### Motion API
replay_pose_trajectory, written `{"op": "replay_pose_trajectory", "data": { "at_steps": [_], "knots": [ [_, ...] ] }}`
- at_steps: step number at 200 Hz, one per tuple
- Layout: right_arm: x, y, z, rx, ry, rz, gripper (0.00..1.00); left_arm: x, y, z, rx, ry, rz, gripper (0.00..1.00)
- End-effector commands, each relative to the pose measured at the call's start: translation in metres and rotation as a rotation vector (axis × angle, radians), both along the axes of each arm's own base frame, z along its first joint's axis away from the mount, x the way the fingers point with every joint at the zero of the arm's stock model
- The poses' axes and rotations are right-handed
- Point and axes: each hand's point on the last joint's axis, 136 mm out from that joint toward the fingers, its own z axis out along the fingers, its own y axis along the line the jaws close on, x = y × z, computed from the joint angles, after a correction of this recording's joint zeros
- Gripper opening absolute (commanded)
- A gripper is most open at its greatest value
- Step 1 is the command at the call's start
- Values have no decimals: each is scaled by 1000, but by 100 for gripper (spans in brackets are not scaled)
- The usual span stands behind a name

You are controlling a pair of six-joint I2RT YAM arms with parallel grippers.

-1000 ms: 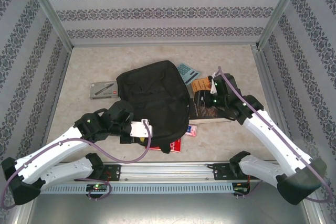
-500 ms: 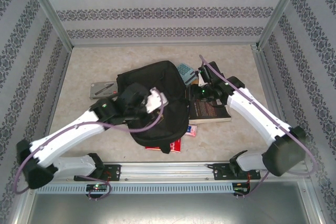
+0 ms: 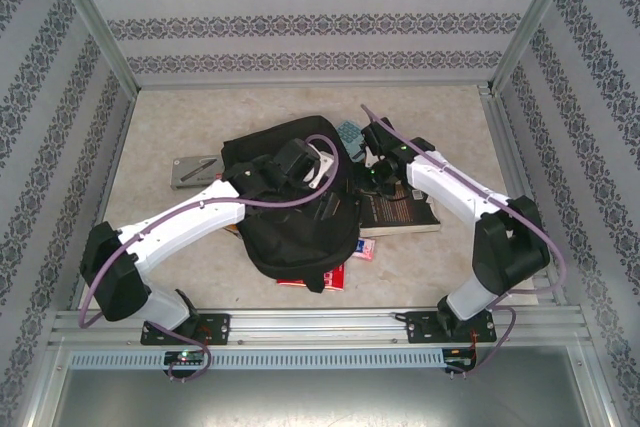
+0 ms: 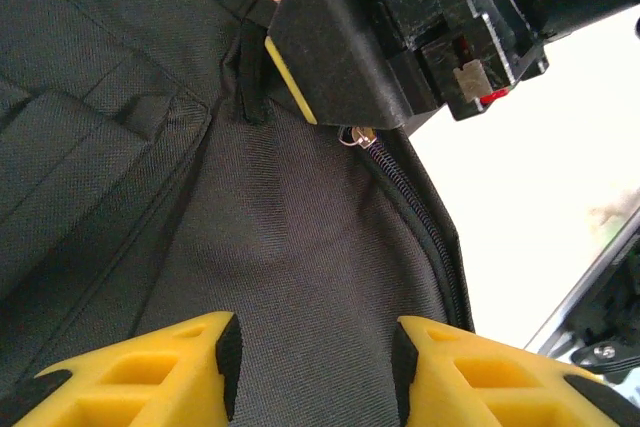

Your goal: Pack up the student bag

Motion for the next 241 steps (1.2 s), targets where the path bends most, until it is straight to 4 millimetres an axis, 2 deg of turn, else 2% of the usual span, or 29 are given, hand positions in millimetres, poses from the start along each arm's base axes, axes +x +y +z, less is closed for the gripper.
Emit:
{"op": "replay_pose_trajectory", "data": {
  "at_steps": [1, 24, 53, 75, 98, 134, 164, 187, 222, 241],
  "knots": [
    [7, 4, -5, 69, 10, -43, 17, 6, -7, 6, -82, 57, 49, 46],
    [13, 11, 3, 172, -6, -74, 0, 9, -13, -1, -105, 123, 68, 46],
    [22, 18, 29, 340, -84, -122, 0, 27, -15, -10, -146, 220, 197, 49],
    [25, 19, 43, 456, -122, -160, 0, 33, -26, -13, -205, 298, 241, 50],
    [27, 20, 50, 544, -135, -189, 0, 40, -36, -13, -264, 329, 278, 50],
    [29, 25, 58, 615, -153, -195, 0, 50, -36, -11, -350, 357, 344, 50],
    [27, 27, 68, 665, -173, -203, 0, 54, -34, -23, -375, 397, 395, 50],
    [26, 26, 76, 688, -197, -205, 0, 62, -41, -25, -471, 463, 442, 50],
    [24, 26, 78, 716, -205, -213, 0, 72, -42, -19, -592, 502, 532, 49],
    [24, 27, 78, 733, -202, -218, 0, 73, -40, -24, -645, 531, 590, 48]
  ]
}}
